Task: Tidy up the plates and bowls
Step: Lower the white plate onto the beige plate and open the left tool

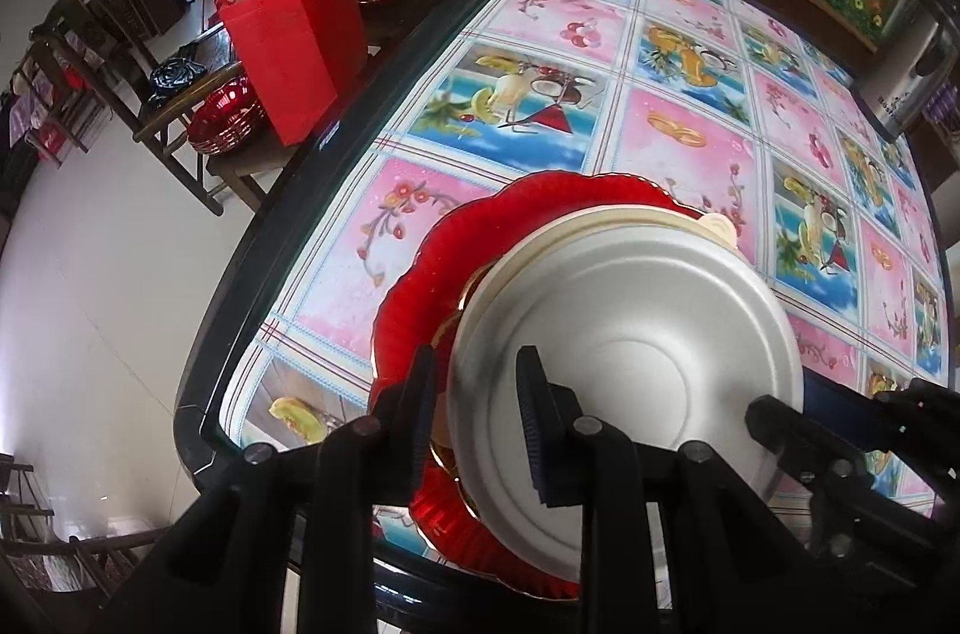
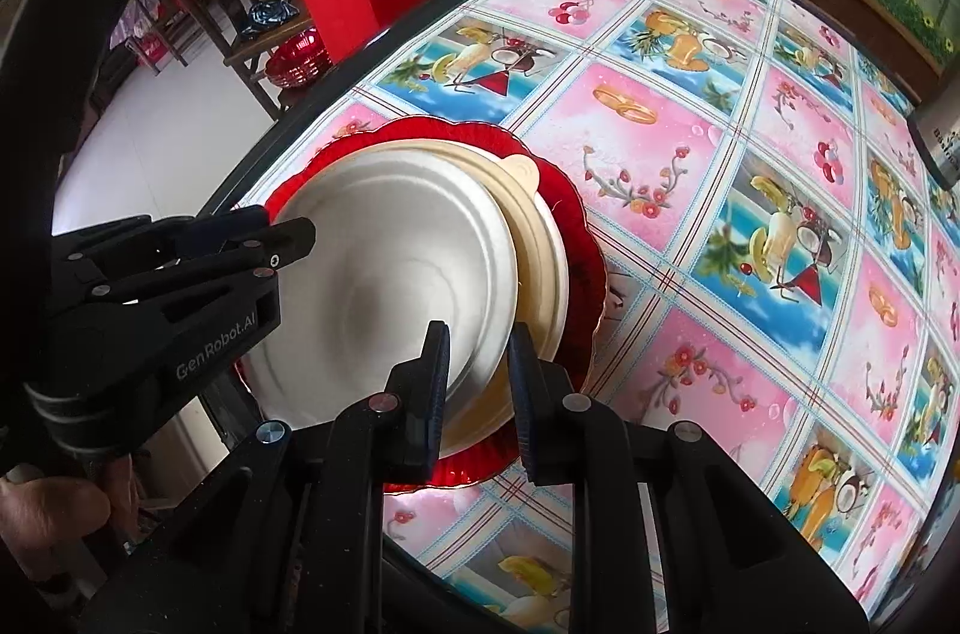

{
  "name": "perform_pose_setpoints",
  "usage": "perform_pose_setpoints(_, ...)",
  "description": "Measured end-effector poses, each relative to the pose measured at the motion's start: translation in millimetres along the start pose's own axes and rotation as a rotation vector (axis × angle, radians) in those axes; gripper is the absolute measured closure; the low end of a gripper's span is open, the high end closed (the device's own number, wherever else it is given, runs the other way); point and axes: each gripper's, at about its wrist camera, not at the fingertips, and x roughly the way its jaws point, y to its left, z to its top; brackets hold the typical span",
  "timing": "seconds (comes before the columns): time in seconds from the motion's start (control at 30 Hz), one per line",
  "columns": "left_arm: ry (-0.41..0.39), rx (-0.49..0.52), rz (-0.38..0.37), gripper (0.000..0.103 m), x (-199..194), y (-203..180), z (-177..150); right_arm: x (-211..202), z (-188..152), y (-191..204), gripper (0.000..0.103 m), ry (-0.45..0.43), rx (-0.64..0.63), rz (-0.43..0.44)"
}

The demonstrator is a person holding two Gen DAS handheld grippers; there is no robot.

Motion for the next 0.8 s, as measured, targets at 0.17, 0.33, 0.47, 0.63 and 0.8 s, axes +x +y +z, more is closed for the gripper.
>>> perform_pose_setpoints(0.17, -0.014, -0.017, -0.005, 0.058, -2.2, 2.4, 0.4, 0.1, 0.5, -2.9, 0.083, -0.013, 0.013, -0.009)
perform_pose_setpoints(0.33, -0.049, -0.038, -0.011, 0.04, -9.9, 4.8, 1.7, -4.0, 4.4, -3.7, 0.083, -0.036, 0.019, -0.016)
perform_pose_setpoints(0.47, -0.079, -0.044, -0.015, 0.032, -17.8, 3.4, 3.0, -9.5, 3.4, -2.7, 0.083, -0.049, 0.012, -0.023)
perform_pose_setpoints(0.63, -0.134, -0.021, 0.019, 0.03, -30.0, -7.3, 2.9, -24.1, -8.5, -2.9, 0.067, -0.126, 0.04, -0.079)
perform_pose_setpoints(0.8, -0.149, 0.027, 0.036, 0.028, -33.9, -20.0, -0.5, -33.8, -19.8, -9.2, 0.057, -0.182, 0.093, -0.121)
